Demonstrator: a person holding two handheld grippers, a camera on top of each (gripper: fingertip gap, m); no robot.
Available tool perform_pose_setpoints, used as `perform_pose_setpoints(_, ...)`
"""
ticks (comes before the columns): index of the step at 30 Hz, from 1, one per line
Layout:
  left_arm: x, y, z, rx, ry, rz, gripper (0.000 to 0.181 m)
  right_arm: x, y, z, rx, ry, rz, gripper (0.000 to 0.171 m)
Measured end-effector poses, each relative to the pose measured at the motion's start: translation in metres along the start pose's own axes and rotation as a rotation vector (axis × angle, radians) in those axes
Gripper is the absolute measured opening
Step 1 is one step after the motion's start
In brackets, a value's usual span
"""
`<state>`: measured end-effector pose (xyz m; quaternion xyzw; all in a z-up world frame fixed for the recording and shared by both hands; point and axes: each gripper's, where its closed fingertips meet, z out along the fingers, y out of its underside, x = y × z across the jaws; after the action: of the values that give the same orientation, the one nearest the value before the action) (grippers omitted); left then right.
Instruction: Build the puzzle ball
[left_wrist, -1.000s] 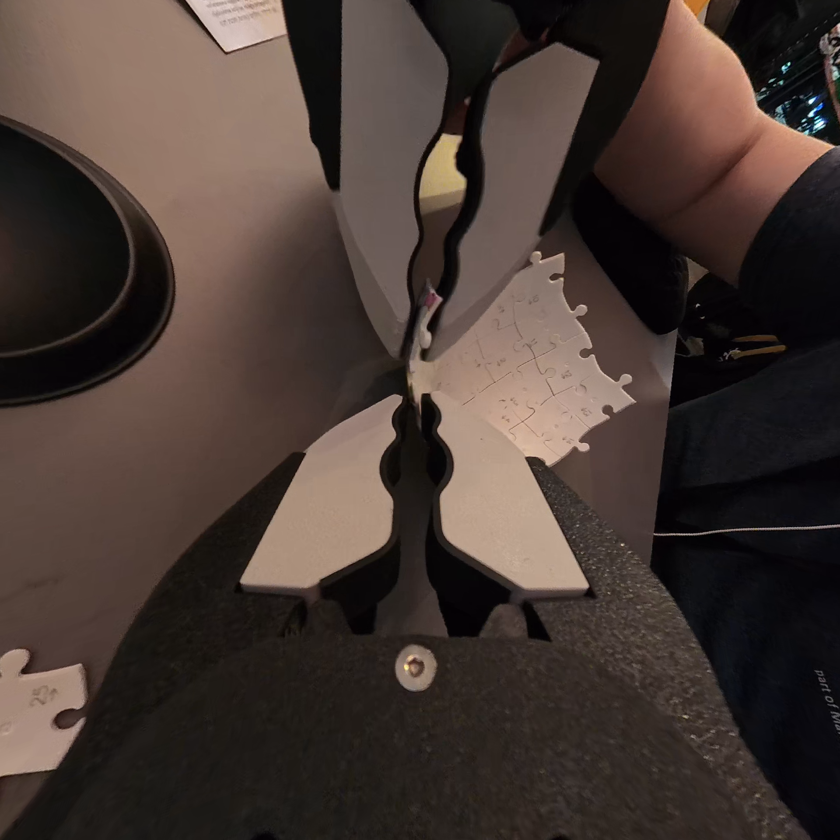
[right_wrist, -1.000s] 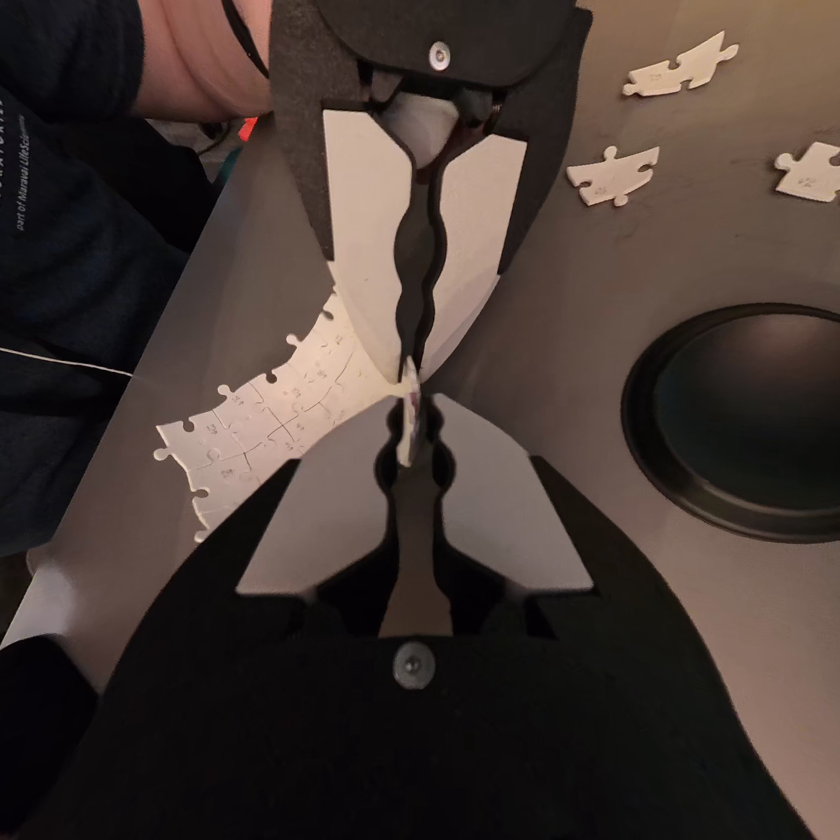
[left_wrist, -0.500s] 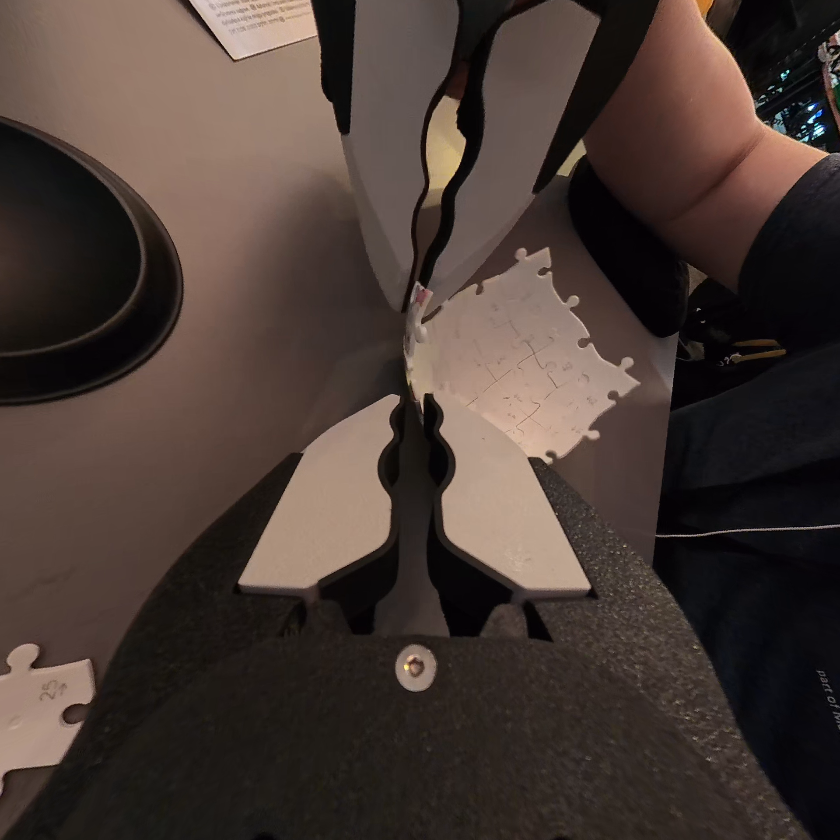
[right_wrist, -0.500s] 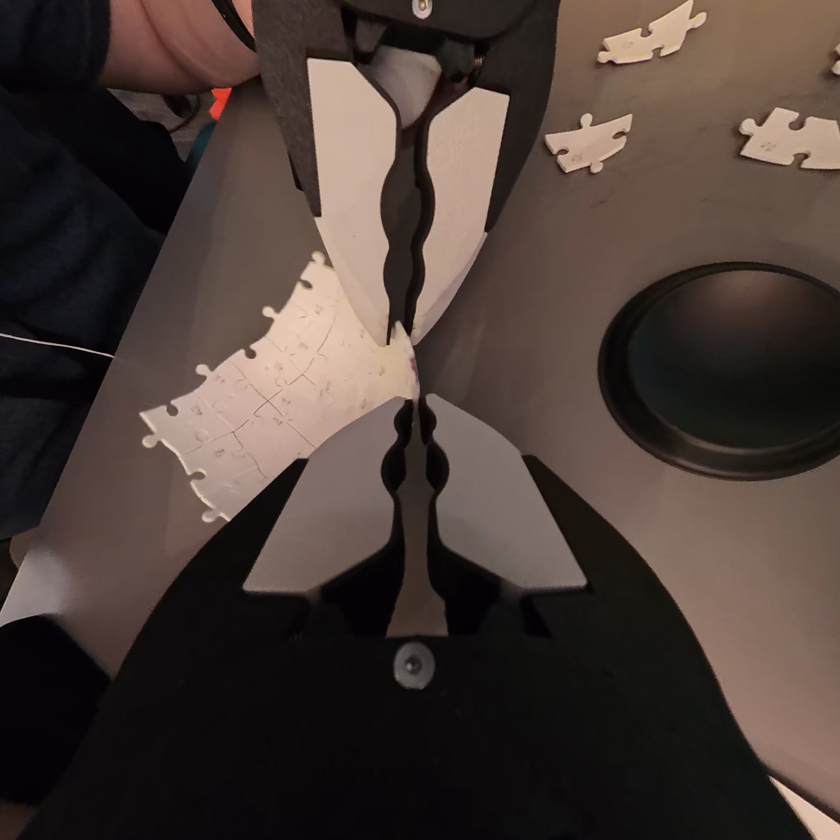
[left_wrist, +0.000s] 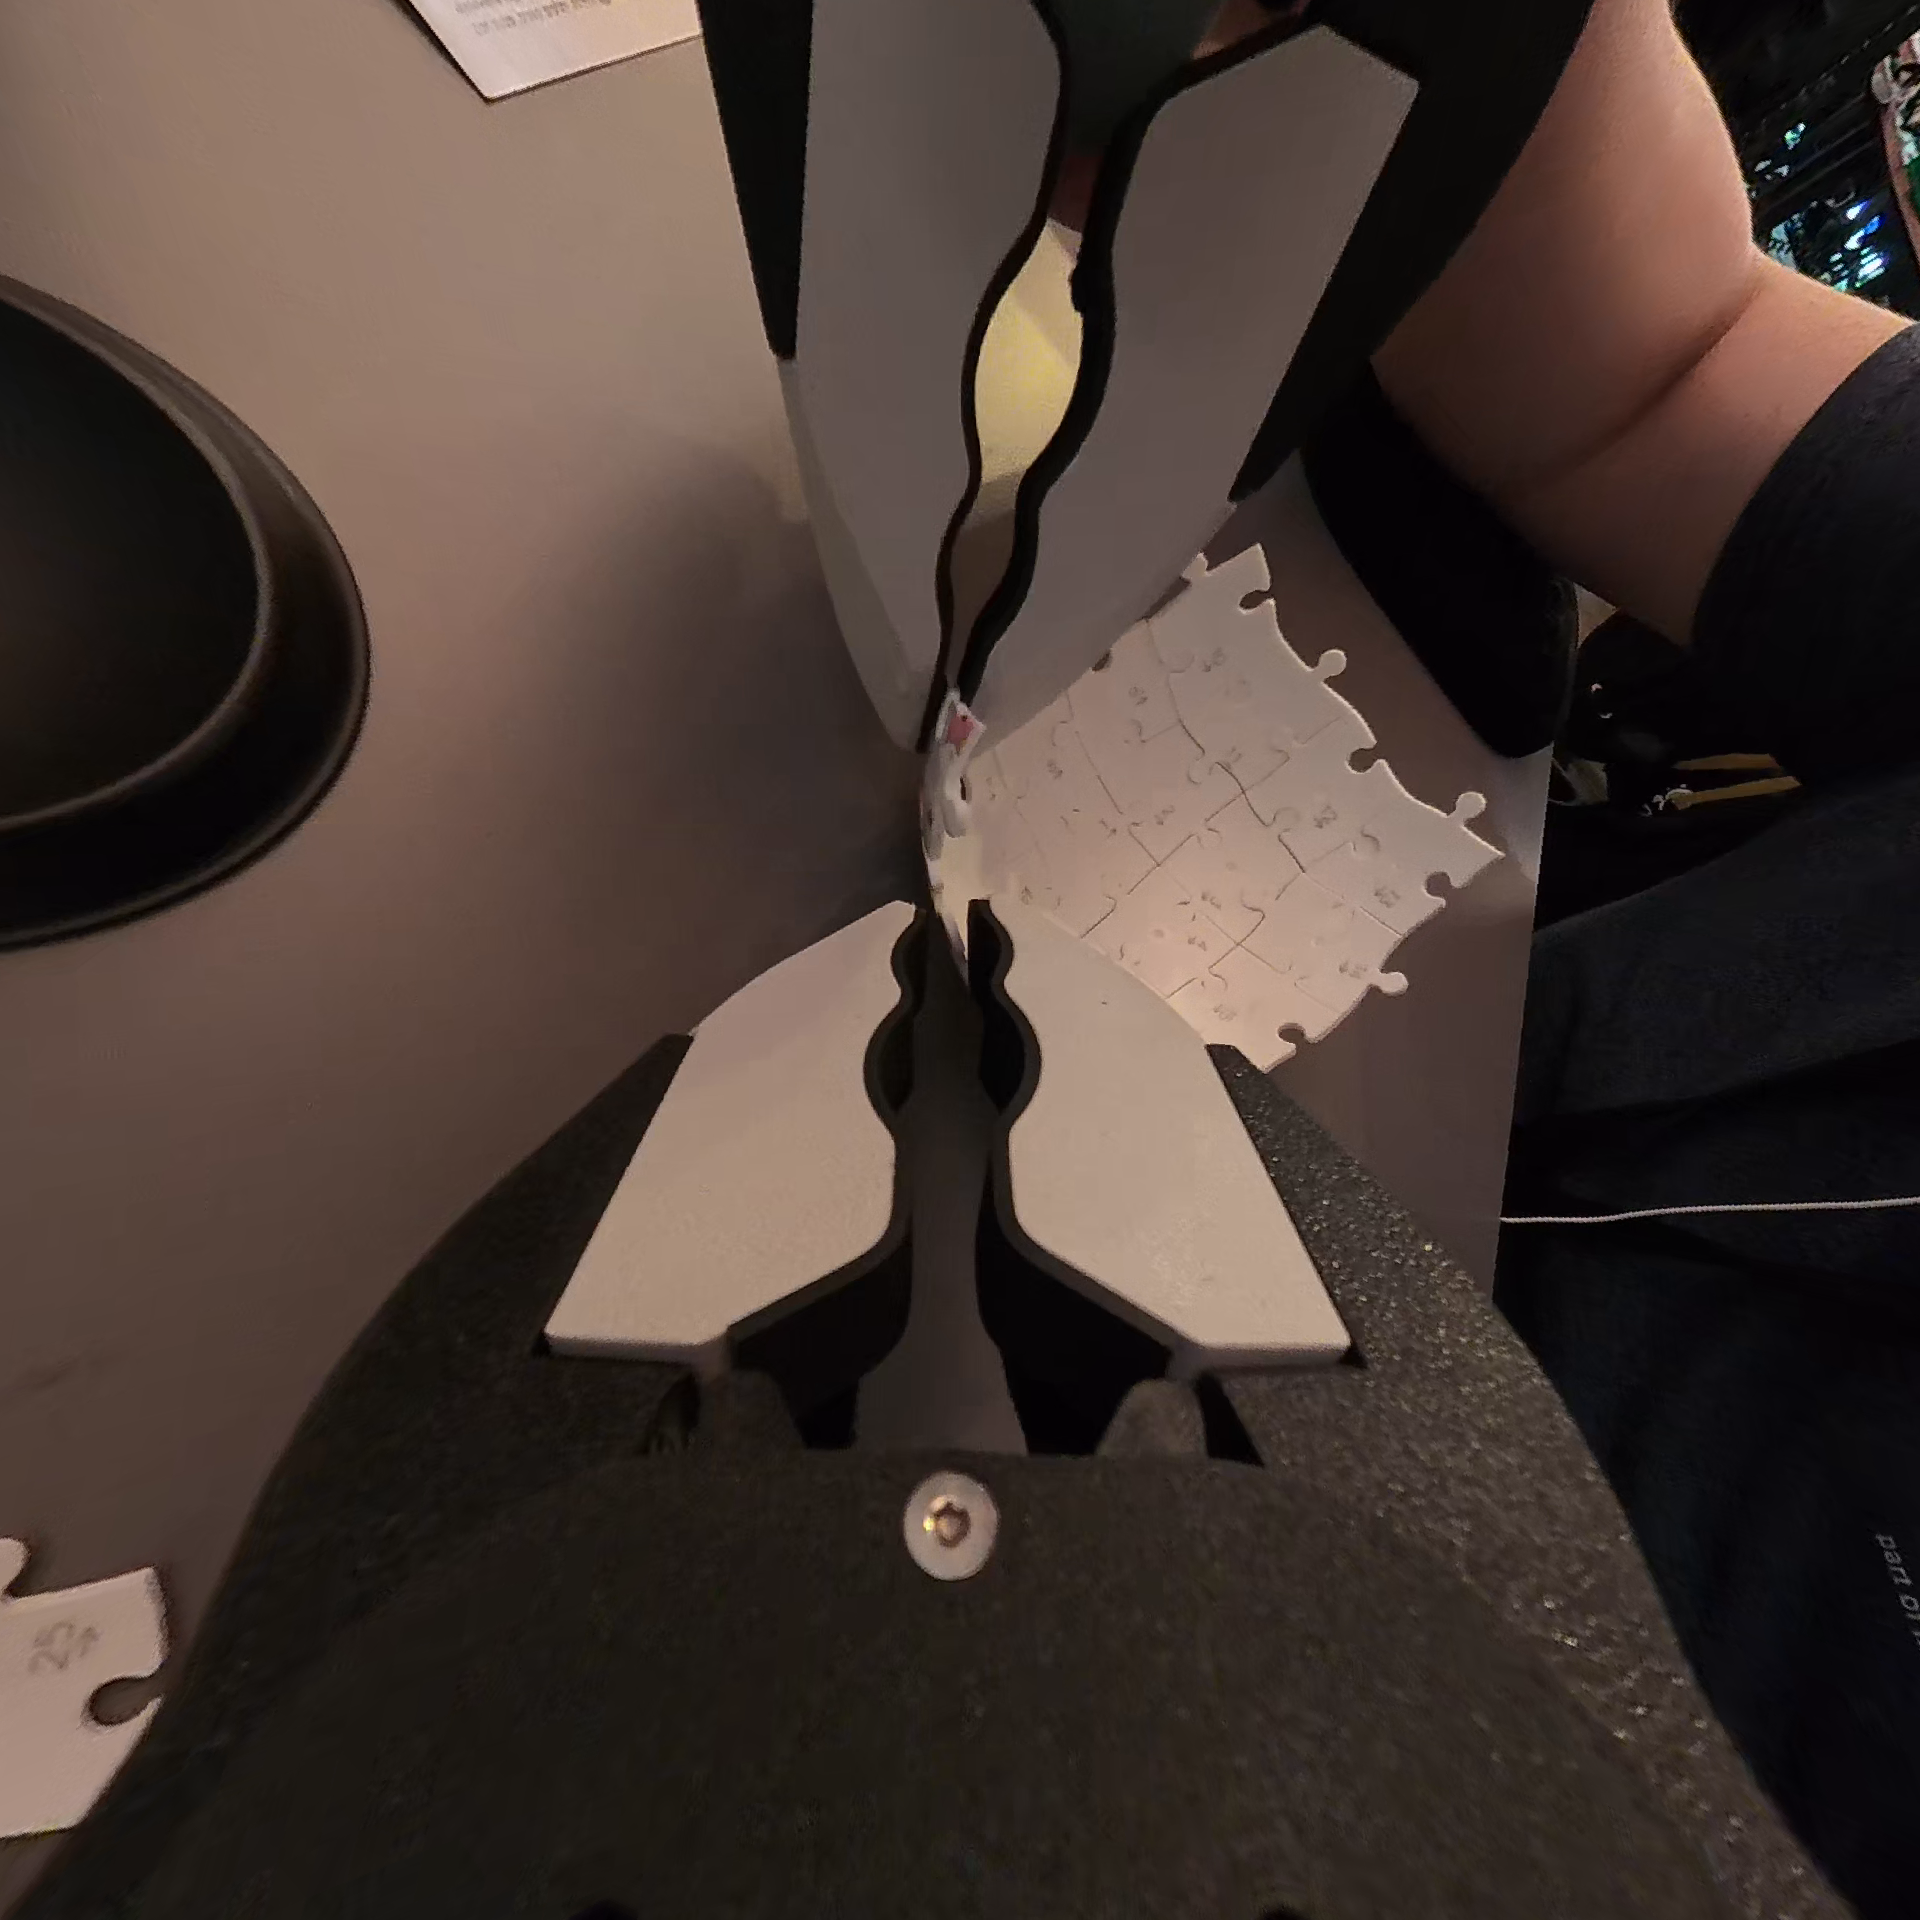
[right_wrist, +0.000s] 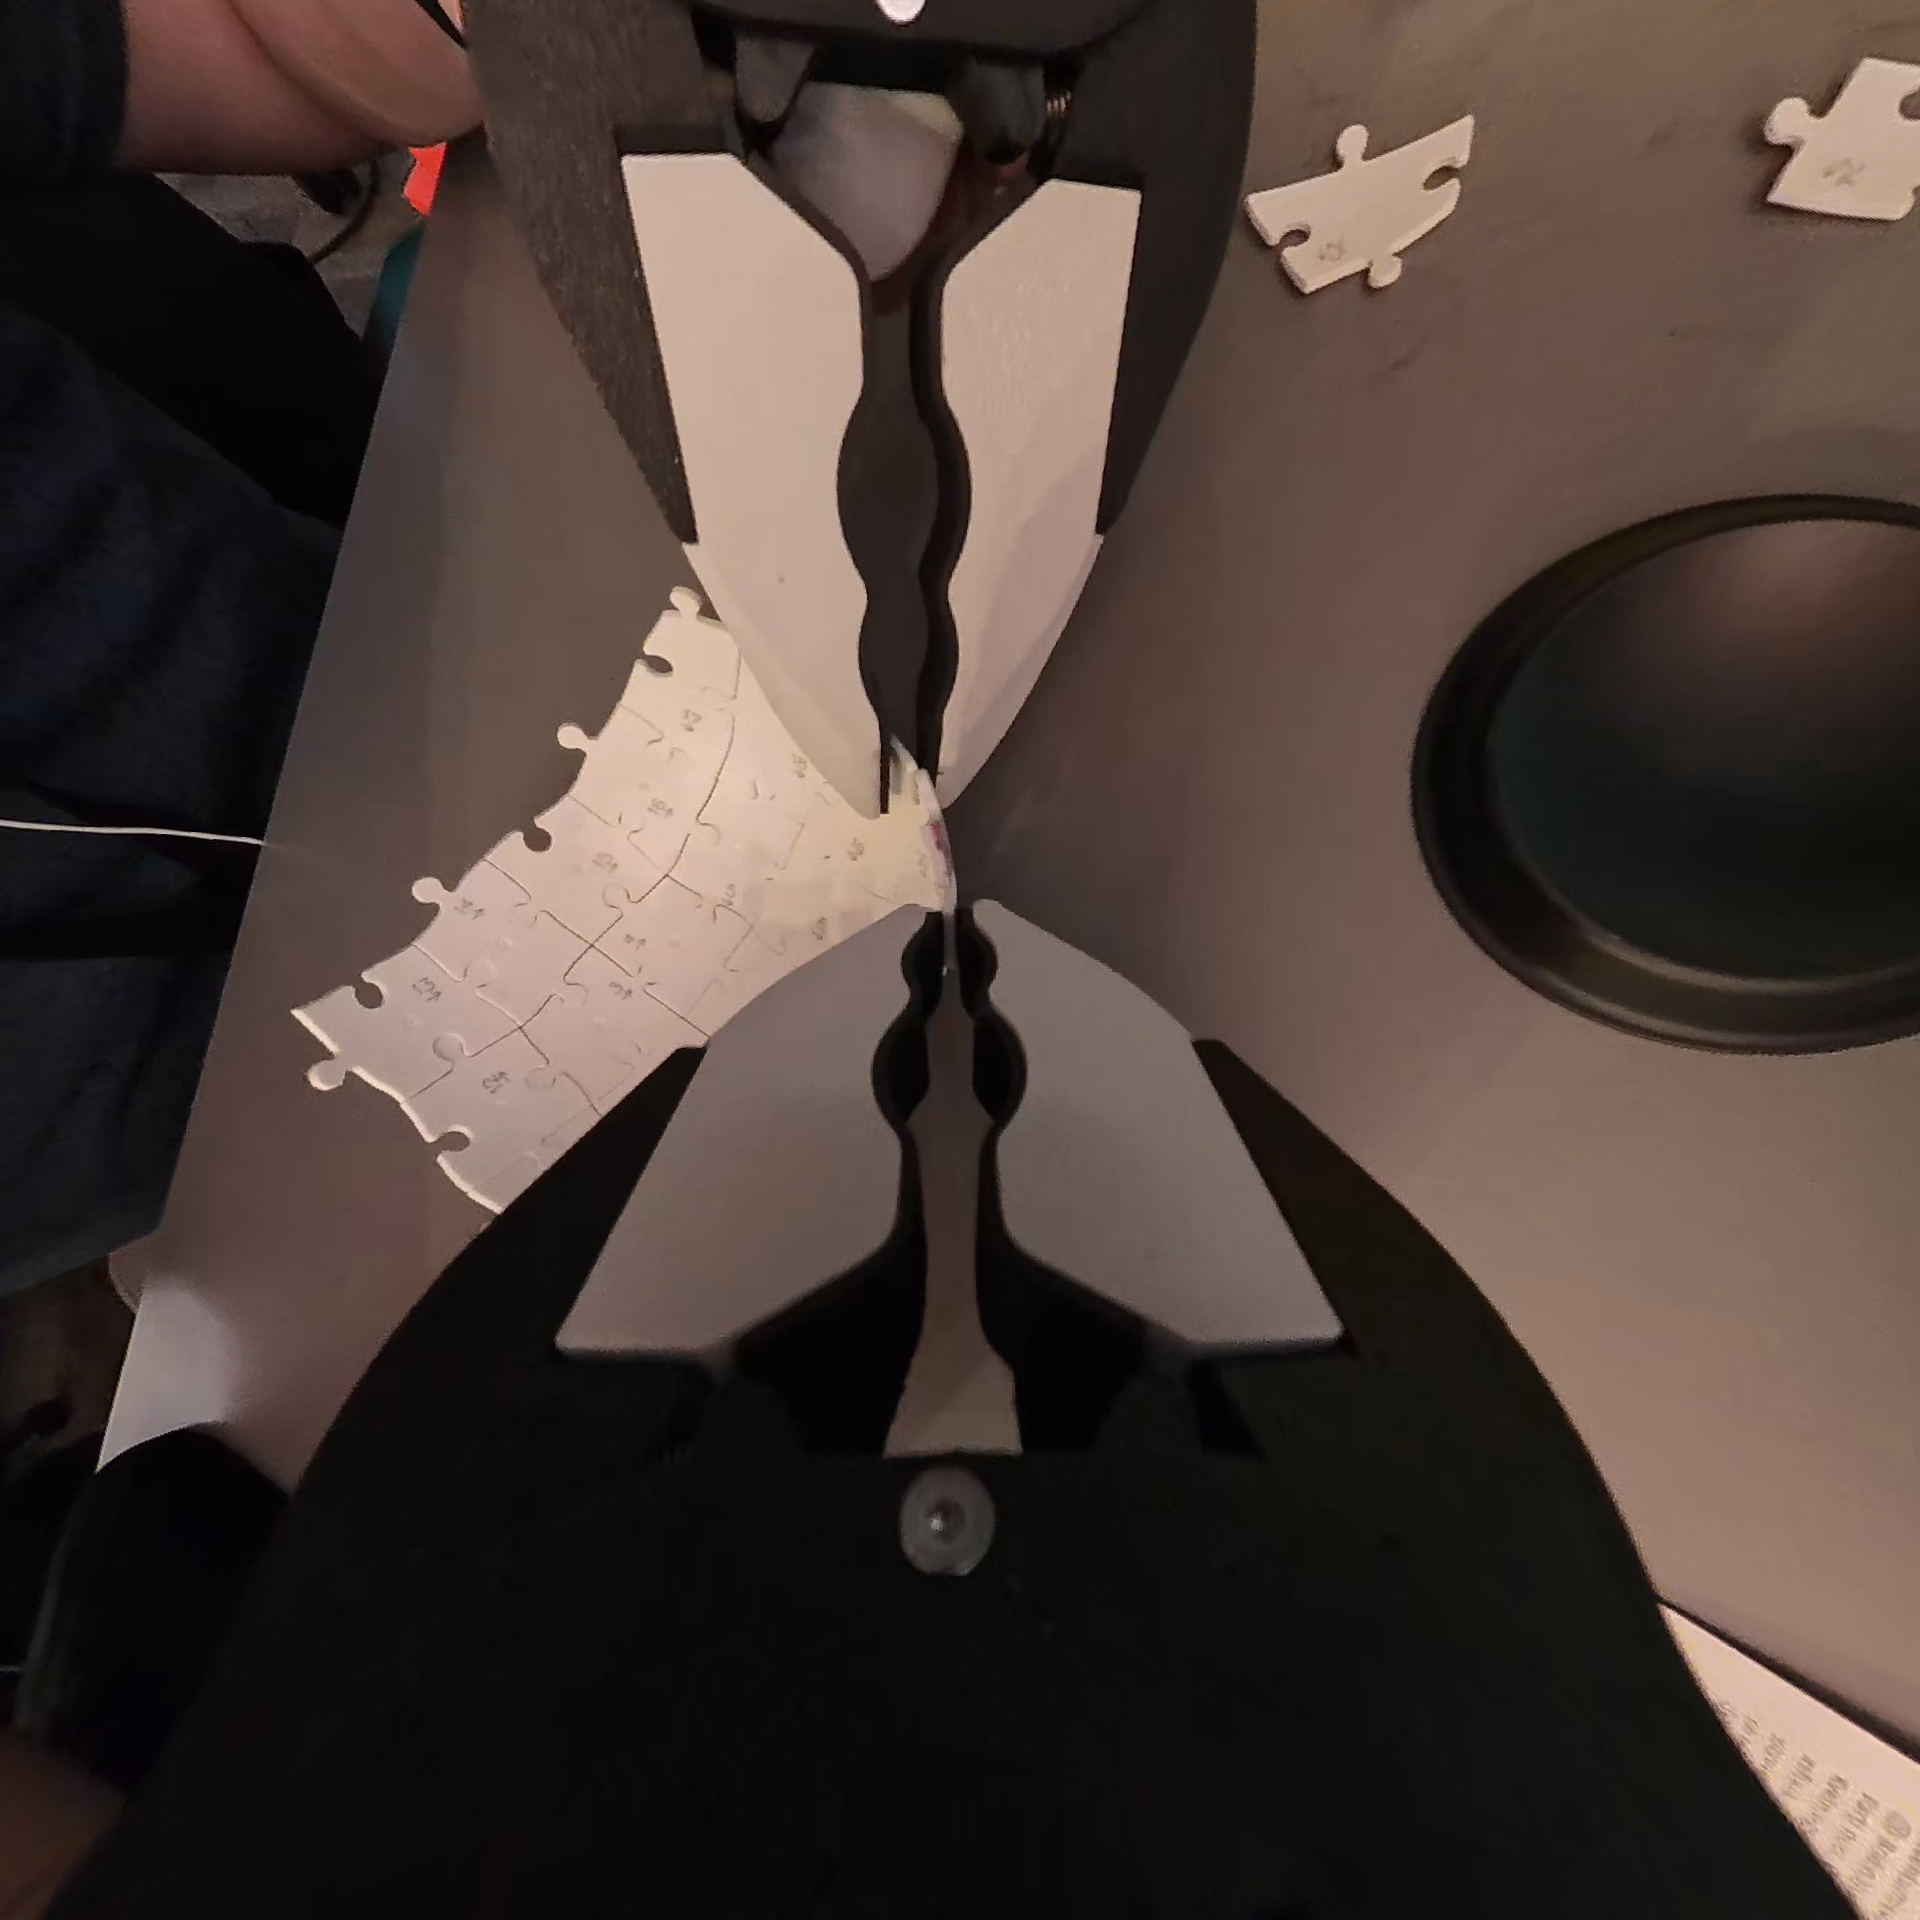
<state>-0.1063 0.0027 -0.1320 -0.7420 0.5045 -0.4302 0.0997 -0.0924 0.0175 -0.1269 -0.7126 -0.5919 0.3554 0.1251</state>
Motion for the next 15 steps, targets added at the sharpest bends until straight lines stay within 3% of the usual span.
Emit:
perform_pose_setpoints(3, 0.0, 0.0, 0.0, -0.001, 0.0, 0.001, 0.007, 0.0, 0.001, 0.001, -0.011, -0.002, 0.0, 0.005)
perform_pose_setpoints(10, 0.001, -0.003, -0.007, 0.024, -0.009, 0.003, 0.012, -0.001, -0.002, -0.008, 0.005, 0.015, -0.011, 0.024)
perform_pose_setpoints(15, 0.006, -0.006, -0.018, 0.061, -0.007, 0.012, 0.014, -0.01, -0.011, -0.025, 0.077, -0.012, -0.037, 0.025)
